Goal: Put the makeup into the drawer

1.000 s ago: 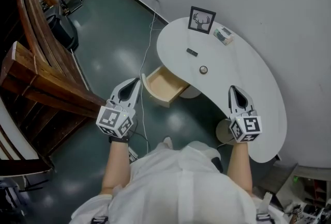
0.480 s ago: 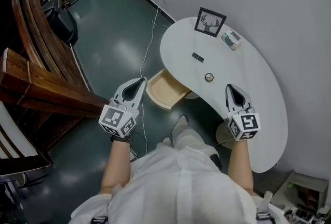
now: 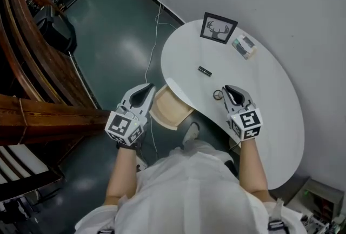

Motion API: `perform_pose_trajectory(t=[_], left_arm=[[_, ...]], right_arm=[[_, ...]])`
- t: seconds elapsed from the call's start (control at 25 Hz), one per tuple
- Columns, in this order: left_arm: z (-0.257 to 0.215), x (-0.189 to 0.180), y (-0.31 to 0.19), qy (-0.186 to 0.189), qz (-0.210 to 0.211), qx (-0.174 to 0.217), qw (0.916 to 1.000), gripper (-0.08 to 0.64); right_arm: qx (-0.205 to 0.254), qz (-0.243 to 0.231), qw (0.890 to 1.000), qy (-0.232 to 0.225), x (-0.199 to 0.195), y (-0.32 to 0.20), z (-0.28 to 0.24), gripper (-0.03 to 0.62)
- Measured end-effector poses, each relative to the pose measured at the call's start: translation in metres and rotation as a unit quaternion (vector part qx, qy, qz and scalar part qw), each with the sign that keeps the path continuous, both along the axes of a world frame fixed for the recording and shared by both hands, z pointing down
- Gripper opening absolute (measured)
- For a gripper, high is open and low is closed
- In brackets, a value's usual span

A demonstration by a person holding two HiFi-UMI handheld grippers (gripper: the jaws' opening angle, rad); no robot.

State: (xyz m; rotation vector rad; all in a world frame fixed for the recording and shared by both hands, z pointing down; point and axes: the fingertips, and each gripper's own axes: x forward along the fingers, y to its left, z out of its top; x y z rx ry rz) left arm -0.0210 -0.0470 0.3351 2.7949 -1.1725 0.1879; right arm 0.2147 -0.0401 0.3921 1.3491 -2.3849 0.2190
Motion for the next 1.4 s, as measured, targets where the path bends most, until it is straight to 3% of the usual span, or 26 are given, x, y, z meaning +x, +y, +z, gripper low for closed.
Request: perform_pose_trajectory(t=[0.16, 0.52, 1.12, 1.4], left_arm=[[0.014, 0.012, -0.025, -0.002, 0.006, -0.008, 1.0000, 0.020], [0.045, 0.023, -0.063, 0.004, 0.019, -0.030, 0.9994, 0.020], [0.075, 0.004, -0.086, 0.008, 0.036, -0.069, 0.9969, 0.020], [0.075, -0.004, -0.091, 0.015, 0.037, -0.074, 0.9965, 0.021]], right_arm=[[-0.022, -0.030, 0.999, 0.008, -0.008, -0.032, 0.023, 0.060], [-0.094, -0.080, 0.990, 0.066, -0.027, -0.084, 0.084, 0.091], [-0.196, -0.104, 0.954, 0.200, -0.028, -0.119, 0.170, 0.103], [-0.230, -0.116, 0.938, 0.234, -0.027, -0.121, 0.191, 0.103]])
